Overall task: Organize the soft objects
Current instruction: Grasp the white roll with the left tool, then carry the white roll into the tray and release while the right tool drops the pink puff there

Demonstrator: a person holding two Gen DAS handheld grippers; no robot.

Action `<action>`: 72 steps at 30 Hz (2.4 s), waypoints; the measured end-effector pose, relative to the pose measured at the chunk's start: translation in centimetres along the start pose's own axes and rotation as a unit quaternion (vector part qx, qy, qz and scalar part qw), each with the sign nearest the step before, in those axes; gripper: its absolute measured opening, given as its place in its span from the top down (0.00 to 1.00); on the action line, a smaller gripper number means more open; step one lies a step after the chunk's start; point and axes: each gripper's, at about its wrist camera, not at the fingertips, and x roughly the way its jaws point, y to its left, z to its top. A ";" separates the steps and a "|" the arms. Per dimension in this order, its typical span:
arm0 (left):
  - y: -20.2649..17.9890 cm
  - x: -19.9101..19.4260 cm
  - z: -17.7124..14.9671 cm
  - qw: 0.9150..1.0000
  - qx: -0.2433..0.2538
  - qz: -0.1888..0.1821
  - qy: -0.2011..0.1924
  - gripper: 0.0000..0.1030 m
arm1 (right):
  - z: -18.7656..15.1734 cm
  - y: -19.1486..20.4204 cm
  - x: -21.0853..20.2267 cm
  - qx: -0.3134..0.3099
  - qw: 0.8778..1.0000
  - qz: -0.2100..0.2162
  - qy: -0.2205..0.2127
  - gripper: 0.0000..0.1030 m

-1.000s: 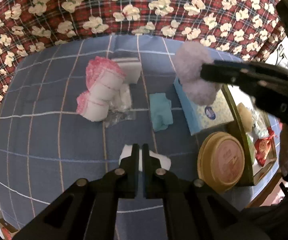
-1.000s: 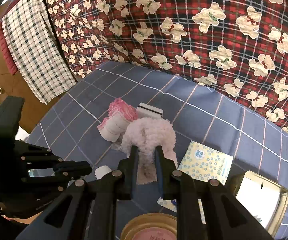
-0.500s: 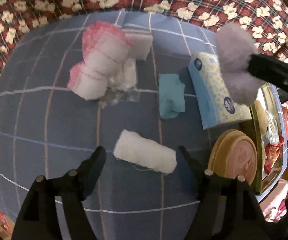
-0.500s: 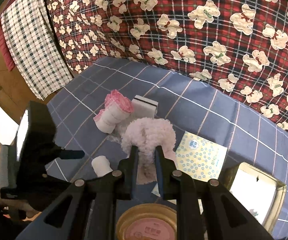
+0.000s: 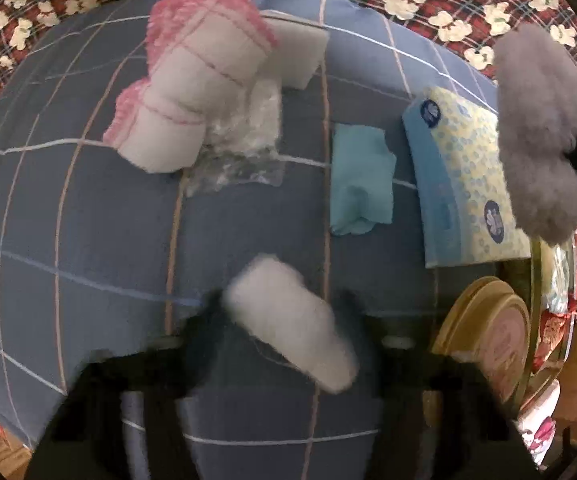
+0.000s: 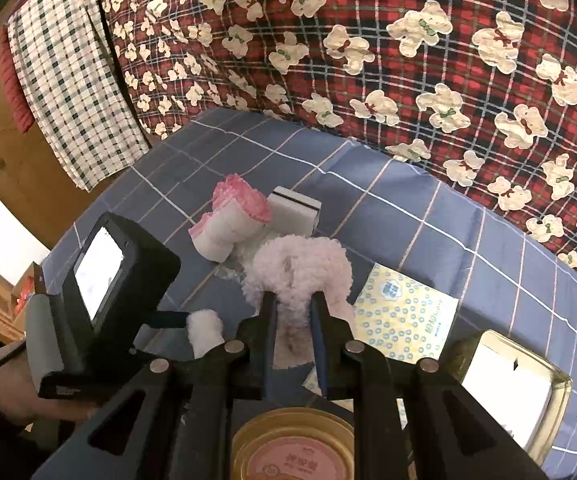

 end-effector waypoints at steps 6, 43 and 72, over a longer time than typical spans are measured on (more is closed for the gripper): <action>0.3 -1.0 -0.3 1.000 0.002 -0.013 -0.011 0.63 | 0.0 0.1 0.1 0.000 1.000 0.001 0.000 0.82; -4.3 -9.8 1.9 0.988 0.104 0.009 -0.118 0.63 | -1.3 -2.3 -2.8 0.057 0.998 -0.020 -0.033 0.82; -24.4 -6.8 2.9 0.946 0.299 -0.089 -0.085 0.63 | -10.0 -15.6 -9.1 0.264 0.955 -0.133 -0.039 0.82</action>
